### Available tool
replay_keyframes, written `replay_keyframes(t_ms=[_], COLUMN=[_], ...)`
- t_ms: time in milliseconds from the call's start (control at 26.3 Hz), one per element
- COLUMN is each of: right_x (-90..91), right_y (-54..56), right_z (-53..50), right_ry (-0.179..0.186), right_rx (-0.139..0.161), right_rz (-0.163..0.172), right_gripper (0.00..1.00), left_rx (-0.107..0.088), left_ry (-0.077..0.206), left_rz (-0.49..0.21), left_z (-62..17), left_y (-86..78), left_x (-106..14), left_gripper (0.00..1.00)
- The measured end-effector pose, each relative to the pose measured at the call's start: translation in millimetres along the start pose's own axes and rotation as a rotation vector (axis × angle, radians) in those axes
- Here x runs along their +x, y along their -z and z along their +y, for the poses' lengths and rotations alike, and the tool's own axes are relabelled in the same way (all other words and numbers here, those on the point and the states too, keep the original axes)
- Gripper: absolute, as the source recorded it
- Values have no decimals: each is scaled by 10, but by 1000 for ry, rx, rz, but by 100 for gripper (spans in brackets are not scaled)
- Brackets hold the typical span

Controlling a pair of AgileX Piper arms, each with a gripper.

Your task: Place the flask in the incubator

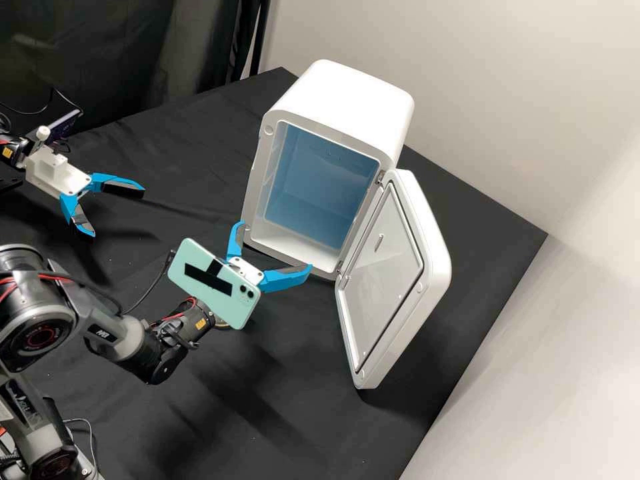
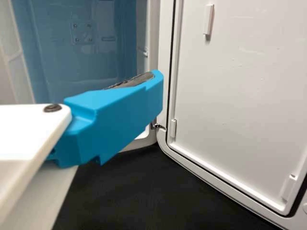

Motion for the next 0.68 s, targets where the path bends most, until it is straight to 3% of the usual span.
replay_keyframes(t_ms=[304, 684], right_x=[-297, -515], right_y=[-32, -131], right_z=[-3, -101], right_ry=[71, 160], right_rx=[-78, -103], right_rz=[21, 0], right_gripper=[100, 100], left_rx=[8, 16], left_ry=[-21, -50], left_rz=[-5, -11], left_z=[32, 81], left_y=[-13, -32], left_x=[-11, -31], left_gripper=[100, 100])
